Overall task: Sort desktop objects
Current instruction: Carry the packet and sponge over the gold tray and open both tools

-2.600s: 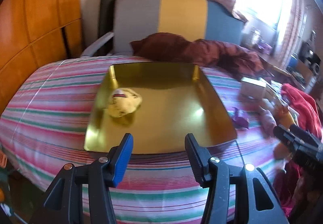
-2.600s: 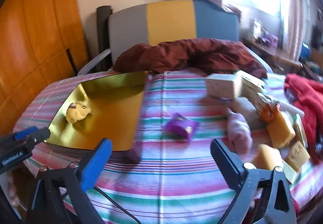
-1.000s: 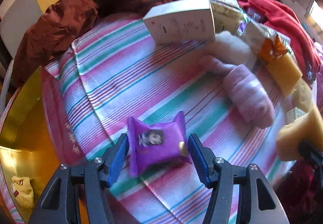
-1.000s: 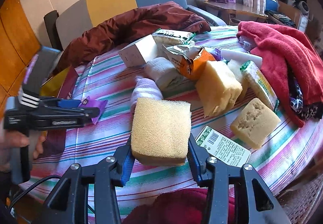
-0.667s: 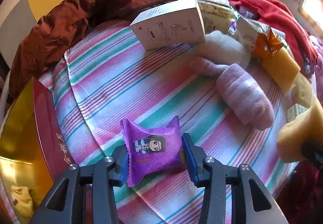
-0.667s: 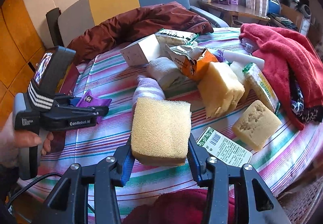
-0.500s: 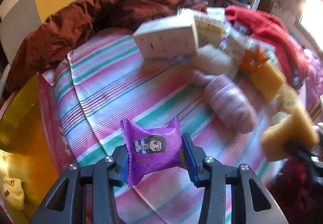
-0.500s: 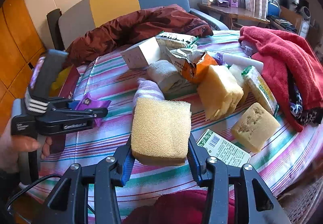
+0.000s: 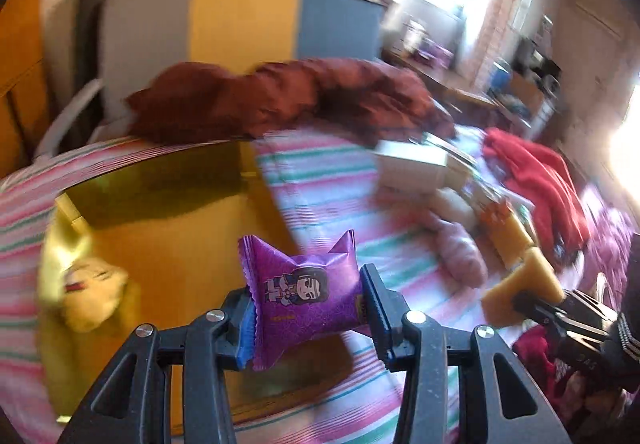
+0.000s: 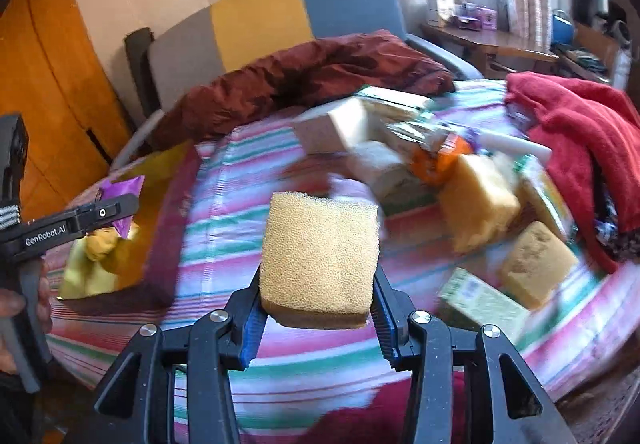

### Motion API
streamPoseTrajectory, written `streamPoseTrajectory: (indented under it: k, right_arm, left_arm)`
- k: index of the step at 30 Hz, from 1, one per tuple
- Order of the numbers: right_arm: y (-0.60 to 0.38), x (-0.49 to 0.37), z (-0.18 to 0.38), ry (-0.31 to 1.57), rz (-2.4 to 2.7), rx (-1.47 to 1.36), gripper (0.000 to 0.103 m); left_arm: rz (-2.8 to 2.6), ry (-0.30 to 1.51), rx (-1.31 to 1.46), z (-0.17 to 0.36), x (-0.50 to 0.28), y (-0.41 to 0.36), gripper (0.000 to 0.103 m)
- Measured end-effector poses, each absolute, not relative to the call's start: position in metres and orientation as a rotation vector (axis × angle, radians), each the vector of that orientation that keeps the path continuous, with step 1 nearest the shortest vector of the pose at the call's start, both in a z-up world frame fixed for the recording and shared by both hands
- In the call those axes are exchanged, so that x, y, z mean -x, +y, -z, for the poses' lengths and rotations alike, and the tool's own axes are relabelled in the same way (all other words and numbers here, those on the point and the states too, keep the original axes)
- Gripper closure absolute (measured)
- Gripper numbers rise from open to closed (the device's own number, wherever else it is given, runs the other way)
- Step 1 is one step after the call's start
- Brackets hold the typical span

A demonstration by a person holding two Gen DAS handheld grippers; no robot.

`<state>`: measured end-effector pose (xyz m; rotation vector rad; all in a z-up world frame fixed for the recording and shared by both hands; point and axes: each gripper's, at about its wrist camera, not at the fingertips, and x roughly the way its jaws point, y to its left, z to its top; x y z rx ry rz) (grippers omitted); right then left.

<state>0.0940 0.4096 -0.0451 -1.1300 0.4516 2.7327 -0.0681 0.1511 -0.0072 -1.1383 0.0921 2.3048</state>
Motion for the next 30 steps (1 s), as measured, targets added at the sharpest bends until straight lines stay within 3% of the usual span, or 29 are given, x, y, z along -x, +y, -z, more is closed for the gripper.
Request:
streamPoseTrajectory:
  k: [12, 18, 20, 22, 30]
  right_arm:
    - [0.292, -0.021, 0.01, 0.36, -3.045, 1.229, 0.056]
    - [0.234, 0.01, 0.008, 0.298, -3.119, 1.294, 0.055]
    - [0.222, 0.02, 0.009, 0.326, -3.134, 1.323, 0.051]
    - [0.211, 0.025, 0.009, 0.349, -3.169, 1.335, 0.028]
    - [0.188, 0.012, 0.015, 0.218, -3.189, 1.341, 0.026]
  left_arm:
    - [-2.625, -0.052, 1.218, 0.018, 0.078, 0.027, 0.057]
    - [-2.675, -0.081, 1.245, 0.023, 0.075, 0.008, 0.055]
    - [-2.689, -0.102, 1.249, 0.022, 0.074, 0.006, 0.049]
    - [-2.709, -0.102, 1.24, 0.02, 0.07, 0.004, 0.048]
    - [-2.722, -0.113, 1.227, 0.016, 0.062, -0.001, 0.048]
